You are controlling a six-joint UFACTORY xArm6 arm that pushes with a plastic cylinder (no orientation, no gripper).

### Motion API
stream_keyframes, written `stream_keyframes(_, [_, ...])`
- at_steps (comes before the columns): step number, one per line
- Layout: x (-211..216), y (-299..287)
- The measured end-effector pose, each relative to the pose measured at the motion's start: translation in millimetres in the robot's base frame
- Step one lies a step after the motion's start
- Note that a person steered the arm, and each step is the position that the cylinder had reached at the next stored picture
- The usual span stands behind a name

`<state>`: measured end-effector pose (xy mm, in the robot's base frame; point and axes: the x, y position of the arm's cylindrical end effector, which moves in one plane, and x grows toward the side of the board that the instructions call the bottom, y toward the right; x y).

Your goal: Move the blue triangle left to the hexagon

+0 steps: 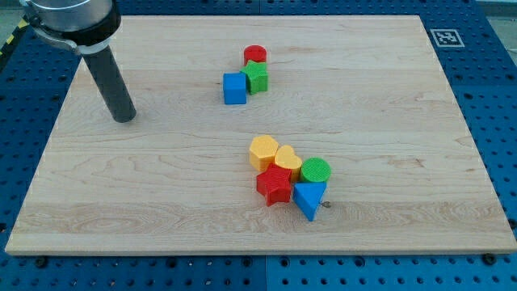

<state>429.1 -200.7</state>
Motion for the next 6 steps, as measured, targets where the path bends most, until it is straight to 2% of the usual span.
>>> stream_keyframes(1, [0,0])
stream_keyframes(2, [60,24])
stream_keyframes(4, [164,194])
stream_keyframes(5, [190,211])
stream_keyframes(6, [190,232])
